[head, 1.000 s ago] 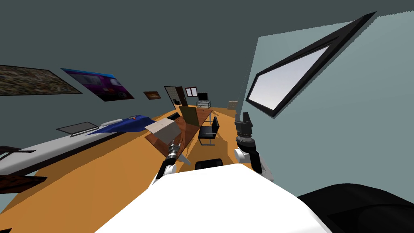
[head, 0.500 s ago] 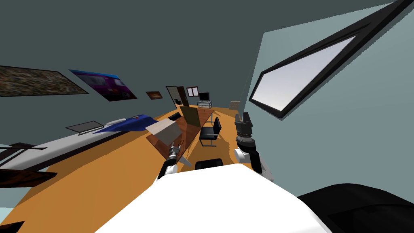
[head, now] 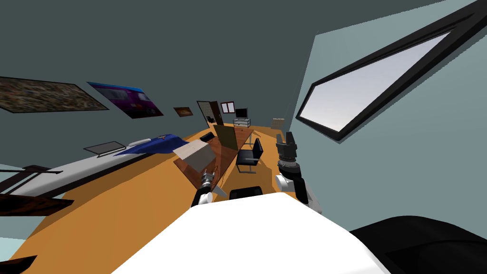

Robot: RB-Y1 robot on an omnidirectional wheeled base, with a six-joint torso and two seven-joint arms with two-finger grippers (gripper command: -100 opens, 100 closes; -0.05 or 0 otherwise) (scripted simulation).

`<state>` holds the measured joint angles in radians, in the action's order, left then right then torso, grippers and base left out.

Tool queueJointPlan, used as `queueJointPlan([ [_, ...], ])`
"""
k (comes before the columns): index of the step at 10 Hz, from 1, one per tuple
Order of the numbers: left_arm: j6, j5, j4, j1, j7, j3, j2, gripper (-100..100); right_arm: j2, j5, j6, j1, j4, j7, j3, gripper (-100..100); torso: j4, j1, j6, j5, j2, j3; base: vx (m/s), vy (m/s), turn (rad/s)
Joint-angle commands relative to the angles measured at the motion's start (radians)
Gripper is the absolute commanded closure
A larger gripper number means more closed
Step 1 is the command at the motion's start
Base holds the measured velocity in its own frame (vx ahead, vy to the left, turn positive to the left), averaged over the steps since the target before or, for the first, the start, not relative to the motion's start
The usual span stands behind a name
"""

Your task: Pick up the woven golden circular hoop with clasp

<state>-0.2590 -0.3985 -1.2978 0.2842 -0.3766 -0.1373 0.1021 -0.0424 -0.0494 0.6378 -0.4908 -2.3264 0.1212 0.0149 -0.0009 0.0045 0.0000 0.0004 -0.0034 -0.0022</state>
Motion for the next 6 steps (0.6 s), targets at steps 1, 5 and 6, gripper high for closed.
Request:
queueJointPlan([
  [1,-0.004,-0.005,0.023,-0.012,0.000,-0.008,-0.036,-100,0.000,0.000,0.000,0.000,0.000,0.000,0.000,0,0.000,0.000,0.000,0.000,0.000,0.000,0.038,0.051,0.036],
  [5,-0.004,-0.010,0.029,-0.014,0.000,-0.014,-0.096,-100,0.000,0.000,0.000,0.000,0.000,0.000,0.000,0,0.000,-0.001,0.000,0.000,0.001,0.001,0.026,0.037,0.011],
  [6,-0.004,-0.010,0.030,-0.014,0.000,-0.014,-0.098,0,0.000,0.000,0.000,0.000,0.000,0.000,0.000,0,0.000,-0.002,0.000,-0.001,0.002,0.001,0.000,0.000,0.000],
])
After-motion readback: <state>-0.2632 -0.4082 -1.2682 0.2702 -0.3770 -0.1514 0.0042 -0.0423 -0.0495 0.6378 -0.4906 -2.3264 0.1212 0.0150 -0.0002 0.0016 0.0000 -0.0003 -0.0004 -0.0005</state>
